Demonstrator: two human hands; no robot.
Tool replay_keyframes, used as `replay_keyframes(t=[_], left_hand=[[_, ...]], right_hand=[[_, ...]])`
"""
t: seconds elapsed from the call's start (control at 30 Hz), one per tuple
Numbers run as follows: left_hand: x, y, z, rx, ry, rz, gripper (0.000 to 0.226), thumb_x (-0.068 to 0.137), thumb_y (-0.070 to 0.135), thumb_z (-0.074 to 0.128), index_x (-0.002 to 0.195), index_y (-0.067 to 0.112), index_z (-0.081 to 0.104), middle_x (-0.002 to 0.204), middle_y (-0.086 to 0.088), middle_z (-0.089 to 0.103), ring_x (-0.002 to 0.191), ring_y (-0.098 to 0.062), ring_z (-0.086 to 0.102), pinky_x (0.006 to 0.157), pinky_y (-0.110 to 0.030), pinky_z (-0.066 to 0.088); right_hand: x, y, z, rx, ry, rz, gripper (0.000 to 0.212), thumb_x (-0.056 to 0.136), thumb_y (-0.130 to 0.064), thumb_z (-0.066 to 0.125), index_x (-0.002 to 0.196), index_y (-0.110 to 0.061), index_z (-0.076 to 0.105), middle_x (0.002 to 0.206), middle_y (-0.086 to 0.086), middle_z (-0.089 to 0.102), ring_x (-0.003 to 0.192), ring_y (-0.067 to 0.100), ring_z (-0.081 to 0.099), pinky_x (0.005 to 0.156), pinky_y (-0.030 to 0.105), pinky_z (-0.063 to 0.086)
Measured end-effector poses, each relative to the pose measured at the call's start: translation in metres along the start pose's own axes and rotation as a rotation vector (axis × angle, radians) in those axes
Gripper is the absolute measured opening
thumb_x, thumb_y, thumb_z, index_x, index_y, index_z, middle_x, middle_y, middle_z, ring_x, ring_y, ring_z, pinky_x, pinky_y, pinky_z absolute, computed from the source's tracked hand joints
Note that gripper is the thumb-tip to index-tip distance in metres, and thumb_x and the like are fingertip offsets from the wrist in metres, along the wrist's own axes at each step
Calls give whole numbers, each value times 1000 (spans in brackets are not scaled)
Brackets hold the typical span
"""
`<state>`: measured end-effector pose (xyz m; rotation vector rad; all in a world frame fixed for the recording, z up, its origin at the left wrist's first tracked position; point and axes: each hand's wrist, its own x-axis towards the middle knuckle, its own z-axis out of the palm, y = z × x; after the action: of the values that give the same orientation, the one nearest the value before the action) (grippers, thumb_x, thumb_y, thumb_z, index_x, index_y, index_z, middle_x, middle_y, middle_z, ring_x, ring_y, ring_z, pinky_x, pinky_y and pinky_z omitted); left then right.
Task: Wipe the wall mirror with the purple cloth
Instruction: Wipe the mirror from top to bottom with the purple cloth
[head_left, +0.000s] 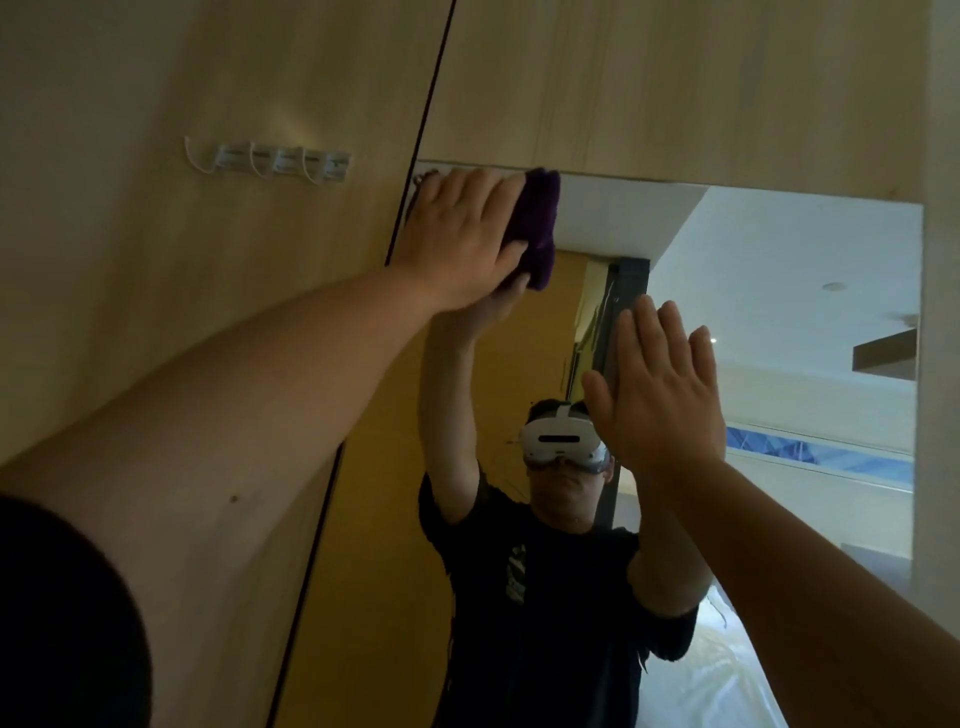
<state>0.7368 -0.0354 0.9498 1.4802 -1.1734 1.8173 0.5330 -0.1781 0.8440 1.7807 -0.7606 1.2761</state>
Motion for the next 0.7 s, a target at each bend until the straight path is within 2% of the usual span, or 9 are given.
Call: replay_keyframes(t=[0.1,0.2,0.27,0.3,0.43,0.6,0.7], left_hand=[[34,-13,-1,1,-76,-27,63,100,50,36,150,11,31,144,-14,41,128,-35,40,106,-49,30],[43,-26,15,-100,-234,-52,67,104,52,30,159,18,11,165,-6,14,150,-28,13,120,-49,13],[34,-29,26,-139,-291,-51,70,104,55,25,160,21,0,168,-1,-2,153,-22,-2,124,-46,3],[26,-30,30,-146,-276,-34,70,104,56,24,160,21,-1,168,-1,-4,153,-20,-4,124,-46,2],[-24,-27,29,-154,-240,51,71,102,57,20,160,19,7,167,-3,5,153,-20,3,124,-44,5],[-140,0,30,-157,-234,61,73,101,60,15,157,14,23,165,-5,17,152,-24,14,122,-49,15],[-222,21,32,-170,-200,96,69,102,56,28,155,12,28,163,-8,23,151,-28,20,120,-52,21]], right_hand=[[0,2,2,-4,20,-4,77,99,-61,7,155,-10,21,164,13,14,152,29,3,123,48,1],[0,3,2,19,38,-7,76,99,-60,10,155,-10,25,164,13,18,153,29,5,123,49,4],[-1,4,2,45,52,-17,73,100,-59,15,153,-10,27,163,13,21,152,30,8,123,50,7],[-2,4,2,57,64,-21,72,100,-57,19,153,-10,29,162,13,23,152,30,10,123,50,8],[-3,5,1,87,76,-28,66,99,-53,29,150,-11,35,160,13,28,151,31,14,122,51,10],[-3,3,-2,114,62,-13,67,97,-52,31,148,-10,37,160,14,29,151,31,14,122,53,12],[-2,2,-4,124,59,-5,67,97,-53,31,148,-10,36,160,13,28,151,31,14,122,53,11]])
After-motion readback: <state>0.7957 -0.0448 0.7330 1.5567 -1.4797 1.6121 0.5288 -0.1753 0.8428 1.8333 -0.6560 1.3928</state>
